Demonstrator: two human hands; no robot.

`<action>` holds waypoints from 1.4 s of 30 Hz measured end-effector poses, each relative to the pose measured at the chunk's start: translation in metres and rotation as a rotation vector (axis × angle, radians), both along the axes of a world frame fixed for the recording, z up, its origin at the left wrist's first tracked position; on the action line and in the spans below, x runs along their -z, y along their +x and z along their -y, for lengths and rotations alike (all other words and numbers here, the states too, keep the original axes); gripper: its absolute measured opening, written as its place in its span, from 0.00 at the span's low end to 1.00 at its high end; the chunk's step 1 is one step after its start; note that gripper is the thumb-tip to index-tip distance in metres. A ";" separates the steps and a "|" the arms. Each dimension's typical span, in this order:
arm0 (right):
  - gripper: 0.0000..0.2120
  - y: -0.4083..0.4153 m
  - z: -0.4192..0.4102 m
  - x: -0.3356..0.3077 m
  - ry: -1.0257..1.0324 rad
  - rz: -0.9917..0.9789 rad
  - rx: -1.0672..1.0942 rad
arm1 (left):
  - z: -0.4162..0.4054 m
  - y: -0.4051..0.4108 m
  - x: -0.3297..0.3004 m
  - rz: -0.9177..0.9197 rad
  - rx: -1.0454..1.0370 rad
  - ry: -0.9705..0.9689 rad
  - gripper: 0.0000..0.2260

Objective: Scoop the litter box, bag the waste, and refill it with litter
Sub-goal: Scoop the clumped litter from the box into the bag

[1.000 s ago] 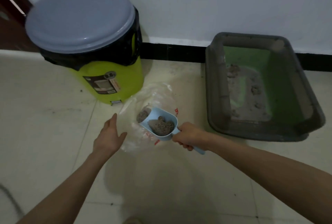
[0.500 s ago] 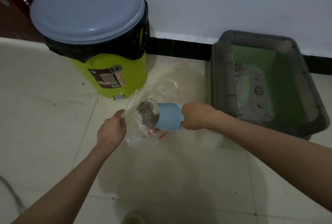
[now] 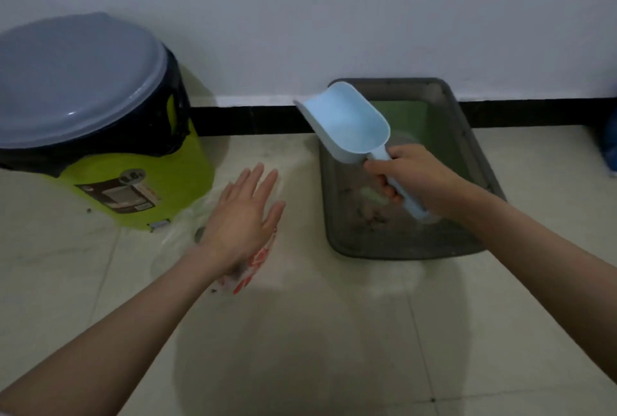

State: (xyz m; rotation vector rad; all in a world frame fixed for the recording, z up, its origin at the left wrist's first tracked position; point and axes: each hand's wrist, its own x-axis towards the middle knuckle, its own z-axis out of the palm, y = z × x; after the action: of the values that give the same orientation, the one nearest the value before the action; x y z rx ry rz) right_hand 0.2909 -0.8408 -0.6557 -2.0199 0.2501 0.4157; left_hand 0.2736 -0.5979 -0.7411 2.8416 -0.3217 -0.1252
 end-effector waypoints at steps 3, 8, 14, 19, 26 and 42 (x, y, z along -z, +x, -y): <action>0.09 0.002 0.044 0.010 0.087 -0.022 0.114 | 0.050 0.028 -0.012 0.002 0.077 0.027 0.26; 0.11 0.010 0.087 0.054 0.064 -0.222 0.250 | 0.119 0.068 -0.008 -0.081 0.088 -0.013 0.27; 0.10 0.041 0.088 0.106 0.156 -0.399 0.270 | 0.156 0.091 0.020 -0.082 -0.067 -0.053 0.27; 0.10 0.076 0.073 0.142 0.250 -0.439 0.330 | 0.161 0.091 0.030 0.010 -0.129 -0.077 0.27; 0.13 0.126 0.062 0.159 0.485 -0.515 0.499 | 0.160 0.091 0.033 0.027 -0.134 -0.123 0.27; 0.14 0.133 0.073 0.198 0.306 -0.185 0.798 | 0.161 0.090 0.033 0.016 -0.125 -0.146 0.26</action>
State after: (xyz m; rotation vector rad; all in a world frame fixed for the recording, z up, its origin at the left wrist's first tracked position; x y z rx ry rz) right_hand 0.4241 -0.9136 -0.8540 -1.4326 0.9975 0.1154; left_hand 0.3634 -0.7584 -0.7746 2.7101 -0.1499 -0.0510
